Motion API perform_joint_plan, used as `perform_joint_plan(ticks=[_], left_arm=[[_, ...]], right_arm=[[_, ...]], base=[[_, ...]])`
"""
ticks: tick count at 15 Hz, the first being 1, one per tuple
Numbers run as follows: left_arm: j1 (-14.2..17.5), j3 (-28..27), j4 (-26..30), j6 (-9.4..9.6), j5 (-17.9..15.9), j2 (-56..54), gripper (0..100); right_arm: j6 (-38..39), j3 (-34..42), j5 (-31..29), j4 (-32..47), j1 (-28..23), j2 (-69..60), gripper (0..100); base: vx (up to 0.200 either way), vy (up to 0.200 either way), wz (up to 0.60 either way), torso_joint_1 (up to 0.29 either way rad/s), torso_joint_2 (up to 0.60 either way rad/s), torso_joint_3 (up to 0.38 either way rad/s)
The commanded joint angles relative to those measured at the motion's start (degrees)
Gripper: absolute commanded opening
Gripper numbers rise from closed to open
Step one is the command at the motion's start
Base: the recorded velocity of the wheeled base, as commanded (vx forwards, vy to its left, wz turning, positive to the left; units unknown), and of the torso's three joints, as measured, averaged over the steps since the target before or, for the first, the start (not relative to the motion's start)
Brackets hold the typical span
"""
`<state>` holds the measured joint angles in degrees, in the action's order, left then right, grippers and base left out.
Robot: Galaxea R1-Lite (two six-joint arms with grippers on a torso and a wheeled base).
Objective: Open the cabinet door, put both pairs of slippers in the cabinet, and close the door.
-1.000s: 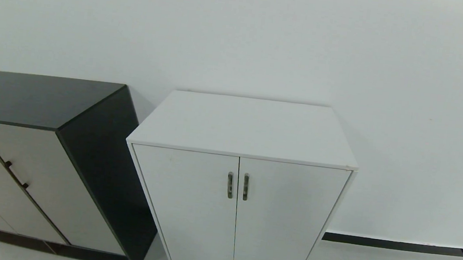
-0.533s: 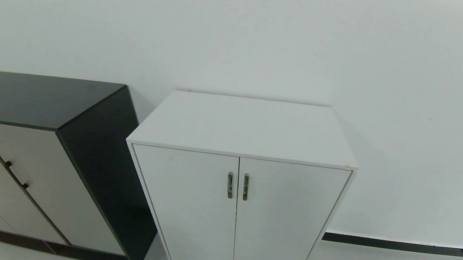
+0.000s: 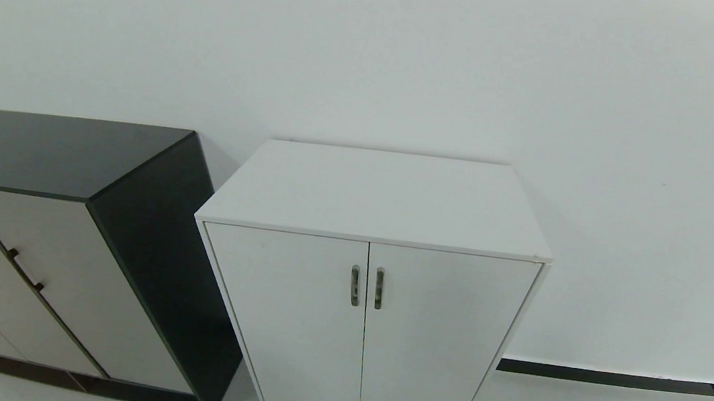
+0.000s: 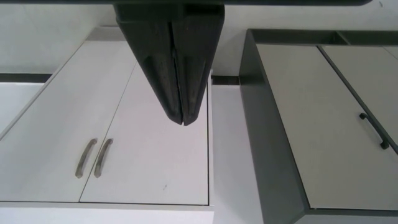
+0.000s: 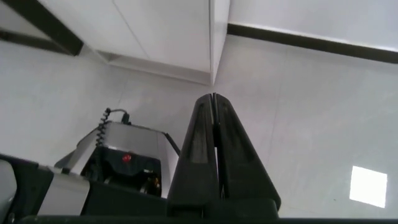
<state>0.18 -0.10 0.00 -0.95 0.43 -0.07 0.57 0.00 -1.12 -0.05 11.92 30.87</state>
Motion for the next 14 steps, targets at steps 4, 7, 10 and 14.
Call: perform_joint_plan(ticks=[4, 7, 10, 14], left_arm=[[0.0, 0.0, 0.0, -0.02, 0.0, 0.1, 0], [0.0, 0.0, 0.0, -0.02, 0.0, 0.1, 0], [0.0, 0.0, 0.0, -0.02, 0.0, 0.1, 0], [0.0, 0.0, 0.0, -0.02, 0.0, 0.1, 0]], right_arm=[[-0.1, 0.0, 0.0, 0.0, -3.7, -9.3, 0], [-0.1, 0.0, -0.1, 0.0, -5.0, -16.2, 0], [-0.1, 0.0, -0.1, 0.0, -8.6, -21.3, 0], [-0.1, 0.0, -0.1, 0.0, -10.5, -27.6, 0]], base=[[0.000, 0.000, 0.00, 0.000, 0.00, 0.000], [0.000, 0.000, 0.00, 0.000, 0.00, 0.000], [0.000, 0.000, 0.00, 0.000, 0.00, 0.000], [0.000, 0.000, 0.00, 0.000, 0.00, 0.000]])
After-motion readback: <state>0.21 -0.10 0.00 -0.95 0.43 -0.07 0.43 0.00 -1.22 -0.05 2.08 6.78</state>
